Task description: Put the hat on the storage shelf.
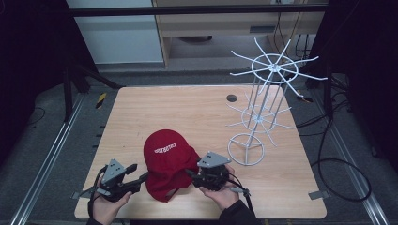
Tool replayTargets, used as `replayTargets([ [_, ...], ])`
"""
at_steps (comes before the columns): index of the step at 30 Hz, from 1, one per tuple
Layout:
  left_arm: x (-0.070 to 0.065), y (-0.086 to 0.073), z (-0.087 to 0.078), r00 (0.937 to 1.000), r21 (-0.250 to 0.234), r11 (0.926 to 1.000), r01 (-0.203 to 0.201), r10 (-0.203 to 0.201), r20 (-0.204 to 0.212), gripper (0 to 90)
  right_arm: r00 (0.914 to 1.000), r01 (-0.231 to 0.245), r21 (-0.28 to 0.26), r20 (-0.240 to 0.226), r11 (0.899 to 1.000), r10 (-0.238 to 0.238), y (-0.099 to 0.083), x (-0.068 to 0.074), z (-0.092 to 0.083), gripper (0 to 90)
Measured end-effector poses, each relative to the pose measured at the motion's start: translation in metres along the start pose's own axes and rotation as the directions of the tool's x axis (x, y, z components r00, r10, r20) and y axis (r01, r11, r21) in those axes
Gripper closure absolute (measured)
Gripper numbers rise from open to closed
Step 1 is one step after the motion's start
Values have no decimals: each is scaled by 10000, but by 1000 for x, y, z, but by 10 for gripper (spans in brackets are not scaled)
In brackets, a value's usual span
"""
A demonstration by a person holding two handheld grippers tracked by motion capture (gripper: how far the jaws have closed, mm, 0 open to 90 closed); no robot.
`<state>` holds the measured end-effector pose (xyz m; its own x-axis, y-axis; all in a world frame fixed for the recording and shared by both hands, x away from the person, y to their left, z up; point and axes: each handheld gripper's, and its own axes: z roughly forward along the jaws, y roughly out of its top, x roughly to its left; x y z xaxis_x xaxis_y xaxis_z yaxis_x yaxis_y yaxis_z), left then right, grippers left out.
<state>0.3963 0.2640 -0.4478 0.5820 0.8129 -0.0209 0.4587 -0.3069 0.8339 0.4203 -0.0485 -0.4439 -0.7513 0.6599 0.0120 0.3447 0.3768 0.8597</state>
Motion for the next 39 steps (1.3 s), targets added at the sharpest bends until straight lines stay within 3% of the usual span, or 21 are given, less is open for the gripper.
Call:
replayTargets([
  [4, -3, 1, 9, 9988, 155, 9991, -391, 386, 296, 406, 9993, -380, 57, 38, 9993, 380, -12, -8, -11, 436],
  [9, -7, 6, 17, 9942, 22, 9951, -990, 988, 436, 397, 9967, -810, 464, -20, 9956, 812, -25, -14, -6, 474],
  [10, -8, 7, 19, 9929, -22, 9941, -1088, 1088, 485, 397, 9959, -896, 516, -61, 9946, 900, -27, -15, -3, 498],
  [11, -9, 8, 21, 9912, -36, 9926, -1216, 1217, 516, 403, 9950, -1001, 476, -23, 9938, 1003, -30, -20, 3, 579],
  [13, -11, 9, 26, 9873, -24, 9894, -1451, 1450, 644, 414, 9930, -1174, 438, -58, 9921, 1177, -30, -22, 5, 626],
  [14, -13, 10, 30, 9848, -11, 9880, -1545, 1541, 801, 456, 9894, -1442, 334, -129, 9890, 1447, -29, -28, 9, 712],
  [16, -14, 11, 32, 9832, 25, 9865, -1639, 1631, 815, 491, 9881, -1531, 314, -128, 9877, 1535, -28, -30, 10, 746],
  [18, -18, 12, 35, 9804, 82, 9828, -1847, 1837, 713, 592, 9873, -1585, 230, -68, 9871, 1587, -25, -34, 13, 818],
  [19, -19, 12, 37, 9806, 197, 9827, -1843, 1825, 717, 684, 9870, -1602, 170, -65, 9869, 1603, -23, -36, 14, 839],
  [22, -19, 13, 42, 9818, 377, 9836, -1762, 1728, 785, 754, 9874, -1584, 46, 66, 9874, 1584, -18, -39, 18, 876],
  [23, -19, 14, 43, 9822, 434, 9838, -1737, 1699, 799, 842, 9872, -1588, 23, 123, 9873, 1588, -16, -40, 21, 884],
  [26, -20, 16, 47, 9828, 663, 9824, -1744, 1695, 735, 882, 9877, -1554, 5, 172, 9879, 1553, -15, -41, 24, 888],
  [31, -23, 17, 44, 9883, 684, 9902, -1217, 1145, 1006, 892, 9864, -1599, -182, 357, 9870, 1604, -10, -44, 33, 892],
  [39, -45, 15, 37, 9873, 522, 9959, -733, 651, 1448, 888, 9879, -1414, -484, 581, 9888, 1441, 12, -47, 54, 892],
])
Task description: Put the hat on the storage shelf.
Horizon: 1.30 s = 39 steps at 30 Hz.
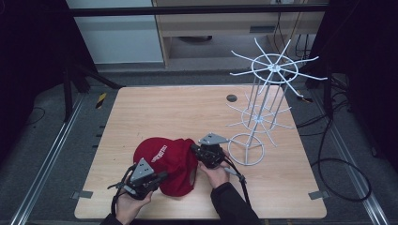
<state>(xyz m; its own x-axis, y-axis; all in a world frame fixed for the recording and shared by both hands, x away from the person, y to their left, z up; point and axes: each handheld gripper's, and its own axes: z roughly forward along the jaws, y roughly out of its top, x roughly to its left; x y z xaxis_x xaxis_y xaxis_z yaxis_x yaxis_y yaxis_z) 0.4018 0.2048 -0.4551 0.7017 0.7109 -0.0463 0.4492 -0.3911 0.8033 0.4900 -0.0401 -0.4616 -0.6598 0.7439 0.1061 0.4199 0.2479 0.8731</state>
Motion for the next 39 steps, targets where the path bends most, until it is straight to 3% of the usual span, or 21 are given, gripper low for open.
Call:
replayTargets([
  [5, 0, 0, 3, 9998, -157, 9997, 172, -170, 85, 876, 9997, 202, 98, 152, 9997, -204, 3, -2, 6, 872],
  [7, 1, 0, 2, 9997, -324, 9992, 228, -225, 99, 851, 9986, 317, 81, 429, 9995, -320, 2, -4, 3, 835],
  [10, 1, 2, -5, 9993, -790, 9962, 370, -360, 136, 752, 9981, 213, -353, 592, 9991, -191, -1, -10, -8, 764],
  [15, -2, 11, -13, 9989, -1338, 9899, 464, -472, -27, 631, 9967, 272, -496, 781, 9984, -233, -6, -10, -26, 689],
  [16, -2, 13, -14, 9988, -1376, 9894, 467, -478, -52, 574, 9947, 265, -451, 1001, 9986, -218, -8, -11, -33, 659],
  [17, -4, 17, -13, 9987, -1411, 9892, 397, -436, -248, 544, 9950, 244, -442, 981, 9987, -200, -10, -11, -37, 642],
  [22, -7, 26, -10, 9977, -1418, 9890, 430, -500, -463, 456, 9953, 201, -305, 955, 9993, -171, -20, -14, -55, 589],
  [26, -14, 39, -3, 9977, -1305, 9908, 360, -432, -531, 401, 9929, 118, -166, 1187, 9998, -98, -39, -25, -81, 525],
  [31, -25, 59, 8, 9982, -1350, 9907, 175, -250, -536, 376, 9901, -413, 69, 1344, 9991, 400, -58, -40, -104, 473],
  [39, -32, 68, 24, 9981, -1016, 9948, 16, -78, -607, 350, 9803, -709, -22, 1845, 9975, 701, -75, -56, -135, 409],
])
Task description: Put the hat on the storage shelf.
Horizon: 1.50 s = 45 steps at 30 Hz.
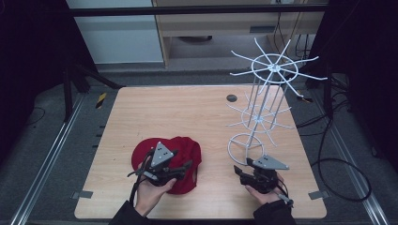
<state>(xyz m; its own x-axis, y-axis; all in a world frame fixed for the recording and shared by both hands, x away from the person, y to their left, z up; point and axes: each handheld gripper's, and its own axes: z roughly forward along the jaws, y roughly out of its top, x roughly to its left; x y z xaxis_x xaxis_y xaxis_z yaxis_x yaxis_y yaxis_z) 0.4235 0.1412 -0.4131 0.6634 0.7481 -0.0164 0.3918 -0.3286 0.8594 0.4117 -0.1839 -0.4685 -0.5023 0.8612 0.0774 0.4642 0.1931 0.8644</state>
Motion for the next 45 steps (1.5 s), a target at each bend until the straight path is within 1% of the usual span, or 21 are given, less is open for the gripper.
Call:
replayTargets([
  [4, 0, -2, 12, 9990, 436, 9990, 2, 17, -436, 343, 9991, -198, -15, 385, 9998, 198, -6, -14, -9, 380],
  [8, 6, -7, 22, 9985, 871, 9962, 76, -28, -542, 375, 9970, -311, 133, 715, 9994, 300, -11, -25, -13, 358],
  [10, 9, -11, 27, 9986, 968, 9950, 234, -188, -488, 393, 9964, -374, 141, 767, 9992, 362, -12, -26, -13, 356],
  [11, 10, -12, 30, 9985, 1061, 9939, 311, -261, -476, 435, 9958, -446, 241, 807, 9987, 425, -13, -29, -14, 353],
  [13, 11, -15, 34, 9987, 1199, 9922, 349, -300, -419, 455, 9955, -458, 245, 846, 9986, 436, -14, -31, -14, 352],
  [14, 12, -16, 36, 9987, 1181, 9922, 393, -350, -377, 532, 9951, -498, 364, 873, 9981, 464, -14, -33, -14, 350],
  [15, 13, -17, 37, 9986, 1196, 9917, 473, -442, -288, 532, 9951, -498, 364, 873, 9981, 464, -14, -33, -14, 350],
  [16, 14, -17, 38, 9984, 1249, 9908, 526, -497, -260, 578, 9947, -562, 375, 883, 9977, 527, -15, -34, -15, 350],
  [18, 15, -19, 39, 9978, 1348, 9893, 561, -507, -430, 674, 9946, -554, 437, 904, 9975, 513, -16, -35, -14, 350],
  [20, 17, -20, 39, 9965, 1426, 9868, 763, -707, -440, 712, 9944, -564, 488, 917, 9972, 517, -16, -36, -13, 351],
  [24, 23, -21, 34, 9941, 1229, 9881, 927, -848, -682, 763, 9949, -461, 604, 925, 9971, 404, -17, -35, -11, 352],
  [28, 28, -16, 22, 9918, 594, 9921, 1100, -1057, -722, 778, 9947, -456, 619, 951, 9970, 396, -17, -36, -11, 352],
  [30, 32, -13, 14, 9899, 253, 9916, 1267, -1248, -678, 781, 9945, -487, 600, 959, 9970, 428, -18, -37, -12, 352],
  [31, 36, -9, 5, 9878, -136, 9899, 1414, -1419, -643, 783, 9942, -488, 573, 981, 9972, 430, -18, -38, -13, 353],
  [32, 36, -9, 5, 9878, -136, 9899, 1414, -1419, -643, 784, 9942, -488, 573, 981, 9972, 430, -18, -38, -13, 353],
  [34, 42, -6, -5, 9838, -499, 9844, 1687, -1713, -531, 785, 9938, -469, 511, 1031, 9976, 415, -18, -39, -13, 352],
  [35, 47, -3, -14, 9789, -855, 9769, 1956, -1997, -422, 786, 9935, -560, 474, 1022, 9973, 510, -18, -39, -14, 352],
  [36, 47, -3, -14, 9789, -855, 9769, 1956, -1997, -422, 786, 9935, -560, 474, 1022, 9973, 510, -18, -39, -14, 352],
  [38, 53, 0, -23, 9742, -1181, 9686, 2188, -2236, -292, 786, 9931, -600, 434, 1036, 9973, 552, -18, -40, -15, 351],
  [41, 59, 6, -35, 9652, -1709, 9512, 2568, -2616, -55, 787, 9931, -616, 385, 1020, 9974, 574, -18, -41, -15, 348],
  [45, 63, 17, -50, 9585, -2416, 9289, 2806, -2845, 196, 787, 9933, -599, 331, 1014, 9977, 562, -18, -41, -15, 344],
])
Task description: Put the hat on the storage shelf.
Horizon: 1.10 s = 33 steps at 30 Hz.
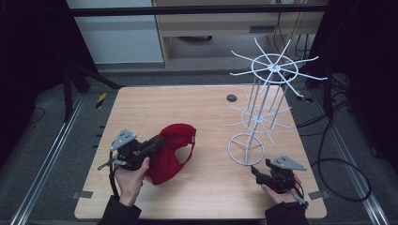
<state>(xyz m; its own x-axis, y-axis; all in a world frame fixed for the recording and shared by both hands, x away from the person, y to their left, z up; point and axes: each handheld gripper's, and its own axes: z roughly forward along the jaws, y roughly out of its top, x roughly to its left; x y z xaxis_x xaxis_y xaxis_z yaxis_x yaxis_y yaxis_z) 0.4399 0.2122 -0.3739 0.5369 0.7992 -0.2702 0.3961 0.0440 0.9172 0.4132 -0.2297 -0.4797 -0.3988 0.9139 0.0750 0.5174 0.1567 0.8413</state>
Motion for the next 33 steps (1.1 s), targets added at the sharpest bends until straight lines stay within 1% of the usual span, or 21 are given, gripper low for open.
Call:
replayTargets([
  [3, -2, 13, -7, 10000, -562, 9984, 65, -61, 70, 787, 10000, 15, -32, 47, 10000, -15, 0, -1, 1, 342],
  [6, -4, 26, -11, 9995, -1100, 9937, 200, -173, 260, 787, 10000, -42, -66, 44, 10000, 42, 0, -1, 0, 341],
  [8, -8, 35, -12, 9988, -1362, 9902, 303, -248, 422, 787, 10000, -15, -114, 69, 9999, 16, 0, -2, 0, 341],
  [11, -19, 50, -12, 9984, -1765, 9841, 183, -86, 557, 787, 10000, -50, -146, 83, 9999, 51, 0, -2, 0, 339],
  [13, -26, 60, -12, 9981, -2054, 9786, 126, 1, 614, 787, 9999, -101, -153, 69, 9998, 102, 0, -2, -1, 336],
  [14, -31, 67, -12, 9978, -2238, 9746, 104, 45, 659, 787, 9999, -99, -170, 79, 9998, 101, 0, -2, -1, 335],
  [16, -36, 76, -12, 9974, -2441, 9697, 118, 59, 714, 787, 9999, -60, -197, 107, 9998, 63, 0, -3, -2, 330],
  [19, -45, 91, -14, 9968, -2827, 9591, 115, 114, 792, 787, 9999, -46, -237, 114, 9997, 48, 0, -4, -2, 324],
  [24, -60, 111, -17, 9955, -3235, 9462, -37, 341, 884, 787, 9999, -36, -236, 147, 9997, 40, -1, -4, -1, 317],
  [32, -84, 139, -26, 9908, -3837, 9228, -349, 822, 1076, 787, 9998, 29, -262, 189, 9997, -24, -1, -4, 0, 310],
  [33, -88, 143, -27, 9900, -3929, 9187, -398, 897, 1093, 787, 9998, 29, -262, 189, 9997, -24, -1, -4, 0, 310],
])
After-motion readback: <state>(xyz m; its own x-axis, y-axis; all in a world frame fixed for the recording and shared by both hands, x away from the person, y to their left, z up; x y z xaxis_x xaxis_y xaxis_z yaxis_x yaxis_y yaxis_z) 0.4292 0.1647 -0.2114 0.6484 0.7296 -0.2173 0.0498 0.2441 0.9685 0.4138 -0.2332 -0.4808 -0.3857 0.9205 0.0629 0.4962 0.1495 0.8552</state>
